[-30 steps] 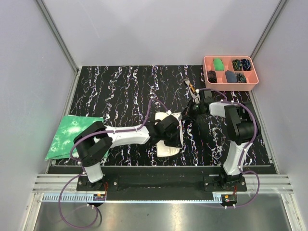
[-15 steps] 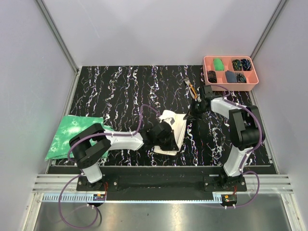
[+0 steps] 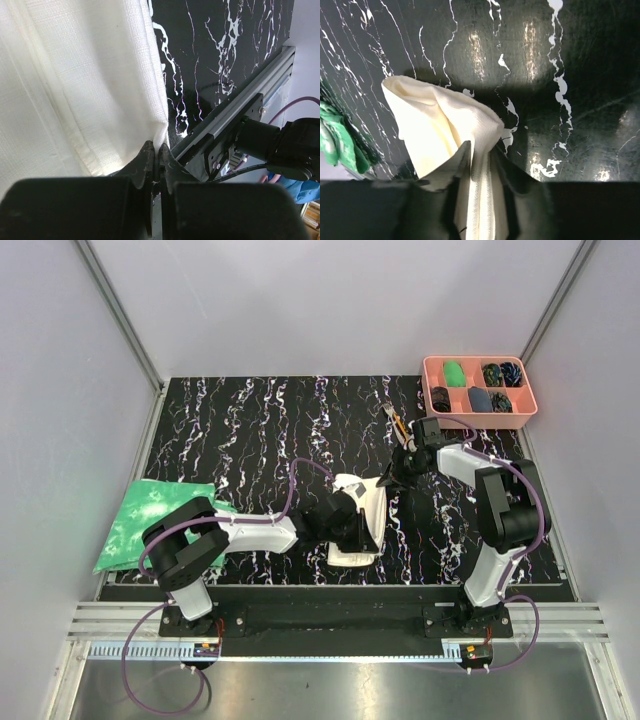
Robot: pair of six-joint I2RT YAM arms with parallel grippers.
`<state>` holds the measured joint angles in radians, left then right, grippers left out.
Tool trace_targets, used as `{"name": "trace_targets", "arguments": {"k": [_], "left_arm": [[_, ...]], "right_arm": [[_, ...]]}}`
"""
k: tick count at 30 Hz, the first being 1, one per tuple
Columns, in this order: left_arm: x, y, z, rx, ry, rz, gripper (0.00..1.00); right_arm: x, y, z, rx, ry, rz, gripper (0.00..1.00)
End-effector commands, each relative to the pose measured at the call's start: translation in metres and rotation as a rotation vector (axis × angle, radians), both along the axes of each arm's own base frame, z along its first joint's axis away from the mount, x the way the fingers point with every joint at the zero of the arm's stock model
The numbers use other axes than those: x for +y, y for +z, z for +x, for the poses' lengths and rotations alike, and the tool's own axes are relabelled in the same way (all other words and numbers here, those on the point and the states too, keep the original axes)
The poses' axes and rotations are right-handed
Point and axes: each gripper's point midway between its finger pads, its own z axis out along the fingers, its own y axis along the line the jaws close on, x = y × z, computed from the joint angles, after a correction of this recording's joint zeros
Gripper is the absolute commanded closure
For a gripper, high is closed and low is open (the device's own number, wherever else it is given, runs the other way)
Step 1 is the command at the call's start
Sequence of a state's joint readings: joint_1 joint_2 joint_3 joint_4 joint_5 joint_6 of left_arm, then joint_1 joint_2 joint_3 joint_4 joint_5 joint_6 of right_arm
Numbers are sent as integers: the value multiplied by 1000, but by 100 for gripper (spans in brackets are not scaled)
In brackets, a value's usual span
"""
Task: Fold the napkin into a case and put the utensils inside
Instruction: Pass from the left arm to the right
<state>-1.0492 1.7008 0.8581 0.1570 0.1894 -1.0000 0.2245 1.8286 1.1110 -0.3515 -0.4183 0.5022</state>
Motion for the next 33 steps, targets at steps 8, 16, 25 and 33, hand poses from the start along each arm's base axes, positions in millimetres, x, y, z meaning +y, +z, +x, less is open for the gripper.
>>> {"name": "trace_targets", "arguments": {"k": [8, 16, 25, 33], "left_arm": [[-16, 38, 4, -16, -26, -105, 100], [-20, 43, 6, -15, -32, -114, 100], [-22, 36, 1, 8, -40, -110, 100], [-26, 36, 1, 14, -46, -108, 100]], "right_arm": [[6, 23, -19, -62, -4, 113, 45], [2, 8, -60, -28, 8, 137, 28], [5, 3, -57, -52, -19, 173, 34], [6, 2, -26, -134, -98, 184, 52]]}}
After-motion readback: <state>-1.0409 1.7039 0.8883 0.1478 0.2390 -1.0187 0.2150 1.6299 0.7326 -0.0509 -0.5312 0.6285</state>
